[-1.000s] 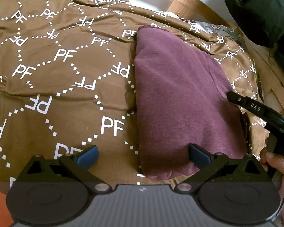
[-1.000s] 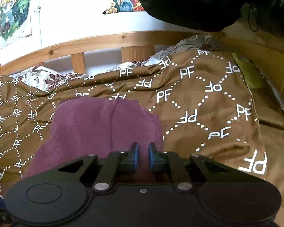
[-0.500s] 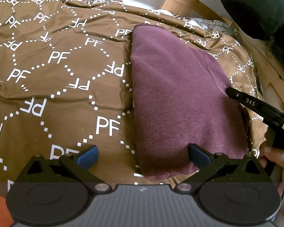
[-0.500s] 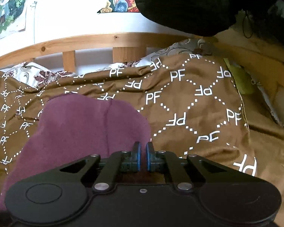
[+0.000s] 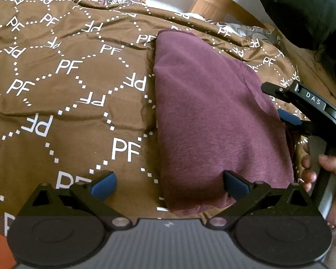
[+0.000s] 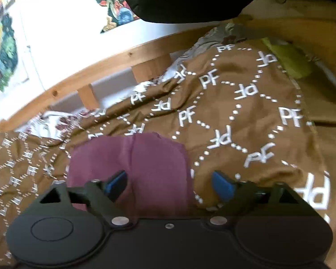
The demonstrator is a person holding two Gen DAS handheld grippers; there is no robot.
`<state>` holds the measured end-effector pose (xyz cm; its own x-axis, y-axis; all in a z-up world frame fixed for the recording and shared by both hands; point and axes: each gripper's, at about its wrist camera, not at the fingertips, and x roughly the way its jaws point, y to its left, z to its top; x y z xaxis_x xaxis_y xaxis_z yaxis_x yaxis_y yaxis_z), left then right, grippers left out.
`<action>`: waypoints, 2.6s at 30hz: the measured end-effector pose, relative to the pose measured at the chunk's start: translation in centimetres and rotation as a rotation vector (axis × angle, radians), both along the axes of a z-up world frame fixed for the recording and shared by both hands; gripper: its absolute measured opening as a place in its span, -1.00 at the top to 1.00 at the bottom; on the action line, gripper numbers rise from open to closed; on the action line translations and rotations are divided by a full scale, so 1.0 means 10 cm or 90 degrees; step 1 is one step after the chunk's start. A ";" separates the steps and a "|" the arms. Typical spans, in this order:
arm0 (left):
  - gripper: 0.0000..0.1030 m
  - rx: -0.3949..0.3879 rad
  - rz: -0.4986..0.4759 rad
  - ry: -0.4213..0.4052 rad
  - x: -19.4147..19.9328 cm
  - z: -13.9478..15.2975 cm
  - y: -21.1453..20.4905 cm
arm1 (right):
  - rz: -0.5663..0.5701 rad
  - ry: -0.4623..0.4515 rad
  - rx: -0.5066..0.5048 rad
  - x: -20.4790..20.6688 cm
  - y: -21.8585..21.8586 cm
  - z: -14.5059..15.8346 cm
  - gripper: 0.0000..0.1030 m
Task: Fold small clothes
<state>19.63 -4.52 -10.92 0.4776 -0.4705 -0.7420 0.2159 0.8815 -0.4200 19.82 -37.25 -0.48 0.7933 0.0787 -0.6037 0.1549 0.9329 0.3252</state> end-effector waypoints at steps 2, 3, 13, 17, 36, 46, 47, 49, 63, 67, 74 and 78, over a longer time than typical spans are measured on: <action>-1.00 -0.004 0.001 -0.001 0.00 0.00 0.00 | 0.025 -0.008 0.015 0.07 -0.04 -0.02 -0.82; -1.00 -0.004 0.001 -0.001 0.01 -0.01 0.00 | 0.037 -0.010 0.020 0.10 -0.05 -0.04 -0.86; -1.00 0.000 -0.001 -0.005 0.01 -0.01 -0.02 | 0.116 -0.007 -0.040 0.33 0.06 -0.23 -0.58; -1.00 0.000 0.000 -0.005 0.00 -0.01 -0.02 | 0.096 0.006 0.011 0.35 -0.05 -0.32 -0.57; -1.00 0.001 0.000 -0.006 0.01 -0.01 -0.02 | 0.086 0.021 -0.009 0.34 -0.02 -0.36 -0.36; -0.99 0.012 -0.008 -0.052 -0.01 0.21 -0.02 | 0.096 0.020 -0.027 0.35 0.01 -0.37 -0.35; -0.99 0.008 -0.010 -0.061 -0.01 0.23 -0.01 | 0.096 0.020 -0.029 0.35 0.02 -0.37 -0.35; -0.99 -0.010 -0.017 -0.069 0.01 0.24 0.00 | 0.097 0.019 -0.034 0.34 0.03 -0.37 -0.29; -0.99 -0.103 -0.014 0.019 0.22 -0.08 0.07 | 0.101 0.023 -0.017 0.34 0.01 -0.37 -0.16; -1.00 -0.098 -0.016 0.017 0.22 -0.08 0.05 | 0.103 0.023 -0.020 0.33 0.02 -0.37 -0.16; -1.00 -0.109 -0.016 0.031 0.26 -0.10 0.08 | 0.104 0.024 -0.018 0.34 0.02 -0.37 -0.16; -0.92 -0.102 -0.022 0.026 0.24 -0.08 0.06 | 0.105 0.025 -0.019 0.34 0.02 -0.37 -0.16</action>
<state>22.04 -3.89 -11.75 0.4297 -0.6003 -0.6745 0.2255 0.7947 -0.5636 23.20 -37.04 -4.21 0.7472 0.1878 -0.6376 0.0100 0.9560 0.2933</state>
